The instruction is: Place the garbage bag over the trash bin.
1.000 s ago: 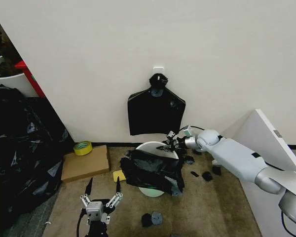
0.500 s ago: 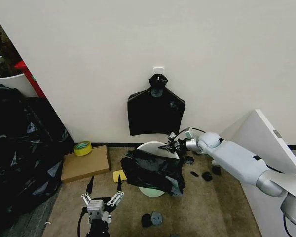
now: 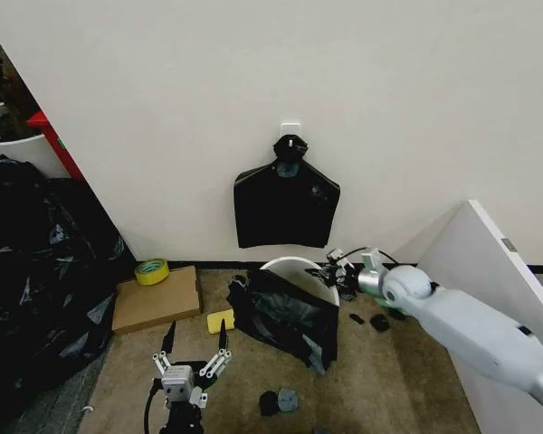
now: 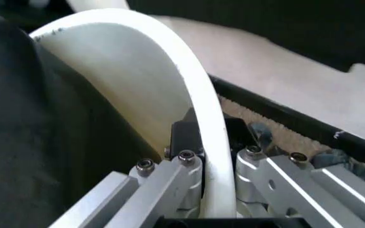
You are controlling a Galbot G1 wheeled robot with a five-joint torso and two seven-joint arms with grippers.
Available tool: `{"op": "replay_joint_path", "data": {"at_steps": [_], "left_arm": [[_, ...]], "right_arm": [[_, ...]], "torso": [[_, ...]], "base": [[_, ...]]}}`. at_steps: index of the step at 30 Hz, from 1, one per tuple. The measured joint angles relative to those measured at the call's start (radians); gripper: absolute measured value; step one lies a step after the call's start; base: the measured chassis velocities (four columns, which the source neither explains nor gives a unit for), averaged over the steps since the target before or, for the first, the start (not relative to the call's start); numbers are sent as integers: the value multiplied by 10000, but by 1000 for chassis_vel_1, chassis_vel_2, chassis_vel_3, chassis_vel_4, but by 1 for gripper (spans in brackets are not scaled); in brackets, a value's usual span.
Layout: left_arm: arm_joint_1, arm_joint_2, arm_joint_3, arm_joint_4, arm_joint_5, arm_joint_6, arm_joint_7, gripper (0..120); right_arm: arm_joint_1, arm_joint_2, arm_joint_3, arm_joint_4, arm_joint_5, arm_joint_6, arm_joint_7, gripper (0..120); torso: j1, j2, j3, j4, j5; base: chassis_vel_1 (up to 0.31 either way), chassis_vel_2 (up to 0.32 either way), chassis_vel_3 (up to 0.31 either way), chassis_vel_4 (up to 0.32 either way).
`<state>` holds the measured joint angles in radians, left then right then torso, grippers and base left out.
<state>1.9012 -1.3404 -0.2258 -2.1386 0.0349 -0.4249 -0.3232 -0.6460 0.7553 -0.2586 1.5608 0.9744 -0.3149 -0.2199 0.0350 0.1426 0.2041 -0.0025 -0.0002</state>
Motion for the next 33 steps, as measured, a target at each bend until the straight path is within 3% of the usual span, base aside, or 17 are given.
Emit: {"op": "replay_joint_path", "data": {"at_steps": [6, 11, 15, 20, 26, 33], "left_arm": [[-26, 257, 1, -169, -210, 146, 38, 100], [38, 572, -334, -371, -544, 189, 151, 100], [204, 791, -671, -496, -789, 173, 252, 100], [660, 1119, -1534, -774, -1341, -11, 557, 100], [840, 1259, -2241, -884, -1726, -117, 730, 100], [749, 1208, -2442, -841, -1902, -15, 702, 99]], "right_arm": [[-1689, -212, 1524, 940, 245, -176, 912, 1], [-2668, -148, 2005, 1509, 133, 150, 1917, 1], [-2938, 241, 2197, 1926, 298, 93, 2848, 1], [-3239, 1355, 2637, 2796, 638, -831, 4766, 1], [-3641, 2293, 2759, 3442, 792, -1098, 6814, 1], [-4141, 2910, 2836, 3784, 767, -961, 7887, 1]], "torso": [[0, 0, 0, -1, 2], [0, 0, 0, -4, 5], [1, 0, 0, 0, 5], [1, 0, 0, 1, 5], [1, 0, 0, -2, 5], [1, 0, 0, -1, 3]], "base": [[0, 0, 0, 0], [0, 0, 0, 0], [0, 0, 0, 0], [0, 0, 0, 0], [0, 0, 0, 0], [0, 0, 0, 0]]}}
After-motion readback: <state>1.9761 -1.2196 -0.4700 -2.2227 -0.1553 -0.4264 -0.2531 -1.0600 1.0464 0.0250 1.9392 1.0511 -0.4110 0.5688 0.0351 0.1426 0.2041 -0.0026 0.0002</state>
